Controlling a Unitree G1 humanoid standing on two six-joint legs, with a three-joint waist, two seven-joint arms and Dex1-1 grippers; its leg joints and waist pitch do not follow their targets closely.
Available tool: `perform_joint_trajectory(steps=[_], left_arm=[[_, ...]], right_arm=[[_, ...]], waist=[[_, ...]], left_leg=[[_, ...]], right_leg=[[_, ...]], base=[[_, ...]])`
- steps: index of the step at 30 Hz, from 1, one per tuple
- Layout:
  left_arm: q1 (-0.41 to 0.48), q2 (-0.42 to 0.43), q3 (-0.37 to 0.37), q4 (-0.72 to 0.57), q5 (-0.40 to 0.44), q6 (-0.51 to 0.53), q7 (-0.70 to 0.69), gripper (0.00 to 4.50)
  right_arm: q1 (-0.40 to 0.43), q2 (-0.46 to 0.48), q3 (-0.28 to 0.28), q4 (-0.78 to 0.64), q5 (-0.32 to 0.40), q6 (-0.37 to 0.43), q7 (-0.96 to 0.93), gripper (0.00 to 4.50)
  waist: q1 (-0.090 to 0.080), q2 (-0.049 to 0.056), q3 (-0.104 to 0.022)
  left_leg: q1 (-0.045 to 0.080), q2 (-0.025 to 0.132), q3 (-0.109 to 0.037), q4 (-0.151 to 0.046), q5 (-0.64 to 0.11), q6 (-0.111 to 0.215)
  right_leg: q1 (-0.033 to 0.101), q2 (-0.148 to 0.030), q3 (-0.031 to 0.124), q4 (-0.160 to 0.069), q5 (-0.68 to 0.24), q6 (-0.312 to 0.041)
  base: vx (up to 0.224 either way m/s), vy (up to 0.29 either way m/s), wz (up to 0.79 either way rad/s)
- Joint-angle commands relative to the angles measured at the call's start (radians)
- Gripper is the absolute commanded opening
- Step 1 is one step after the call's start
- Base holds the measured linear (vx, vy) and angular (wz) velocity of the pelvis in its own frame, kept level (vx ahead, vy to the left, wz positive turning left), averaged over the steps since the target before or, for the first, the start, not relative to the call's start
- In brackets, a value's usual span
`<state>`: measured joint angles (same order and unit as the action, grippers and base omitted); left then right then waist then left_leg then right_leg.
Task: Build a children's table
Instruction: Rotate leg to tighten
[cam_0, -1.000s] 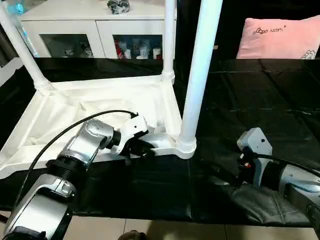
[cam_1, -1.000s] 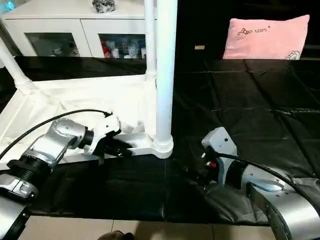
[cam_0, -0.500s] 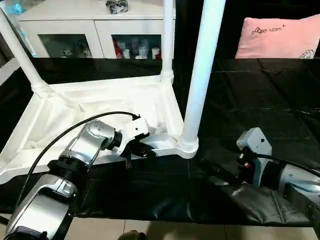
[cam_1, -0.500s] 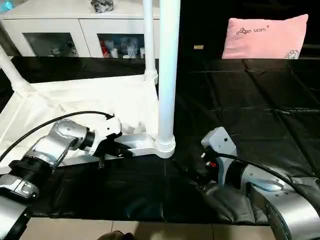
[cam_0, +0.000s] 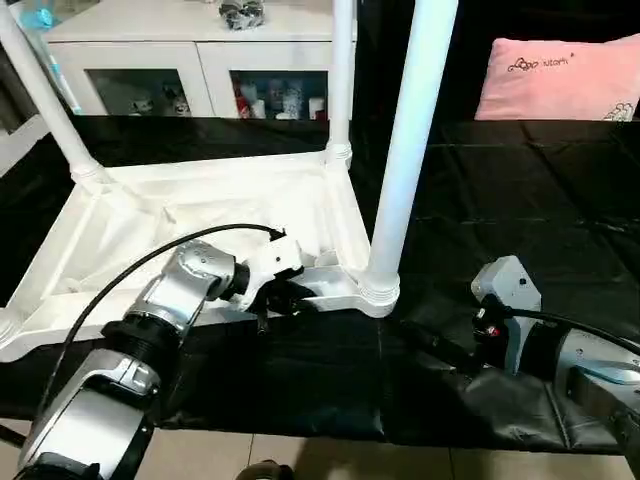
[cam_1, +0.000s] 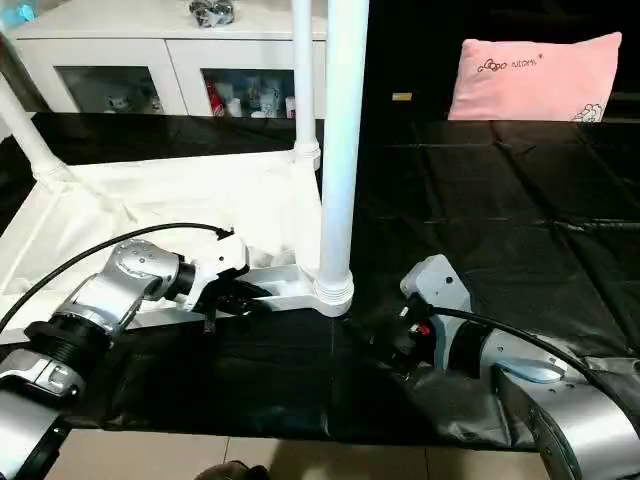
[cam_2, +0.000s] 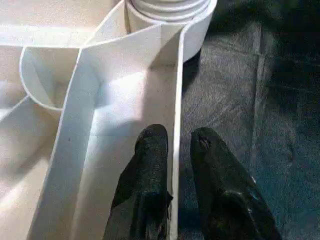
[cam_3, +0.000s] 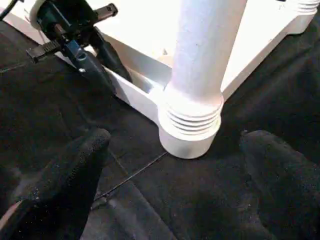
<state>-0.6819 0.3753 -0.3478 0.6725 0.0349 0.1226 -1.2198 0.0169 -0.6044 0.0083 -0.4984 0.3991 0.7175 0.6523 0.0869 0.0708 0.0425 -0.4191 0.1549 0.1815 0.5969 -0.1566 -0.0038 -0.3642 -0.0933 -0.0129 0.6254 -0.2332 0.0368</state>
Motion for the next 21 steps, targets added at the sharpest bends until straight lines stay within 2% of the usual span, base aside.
perform_joint_trajectory(steps=[1,11,19,21], left_arm=[[-0.029,-0.002,0.015,0.007,-0.001,-0.010,0.008,0.92],[-0.048,-0.019,0.012,0.035,0.010,-0.022,0.027,0.92],[-0.068,-0.016,-0.018,0.079,0.049,-0.049,0.044,0.92],[-0.069,-0.017,-0.016,0.083,0.050,-0.050,0.048,0.77]], right_arm=[[-0.012,-0.006,0.010,0.000,0.005,0.004,-0.001,4.50],[-0.014,-0.005,0.010,0.000,0.003,0.003,0.001,4.50],[-0.015,-0.008,0.010,0.000,0.002,0.004,0.002,4.50],[-0.014,-0.008,0.009,-0.001,0.002,0.004,0.002,4.50]], waist=[[-0.002,-0.013,-0.063],[-0.003,-0.012,-0.064],[-0.003,-0.010,-0.063],[-0.003,-0.010,-0.063]], left_leg=[[0.046,0.067,-0.028,-0.074,-0.239,0.009],[0.045,0.066,-0.028,-0.072,-0.229,0.018],[0.048,0.068,-0.030,-0.076,-0.260,0.001],[0.046,0.067,-0.030,-0.076,-0.256,0.000]], right_leg=[[0.015,-0.058,0.021,-0.075,-0.065,-0.254],[0.016,-0.057,0.020,-0.074,-0.039,-0.260],[0.014,-0.058,0.021,-0.078,-0.072,-0.253],[0.015,-0.058,0.021,-0.077,-0.063,-0.253]], base=[[0.000,0.000,0.00],[0.000,0.000,0.00],[0.000,0.000,0.00],[0.000,0.000,0.00]])
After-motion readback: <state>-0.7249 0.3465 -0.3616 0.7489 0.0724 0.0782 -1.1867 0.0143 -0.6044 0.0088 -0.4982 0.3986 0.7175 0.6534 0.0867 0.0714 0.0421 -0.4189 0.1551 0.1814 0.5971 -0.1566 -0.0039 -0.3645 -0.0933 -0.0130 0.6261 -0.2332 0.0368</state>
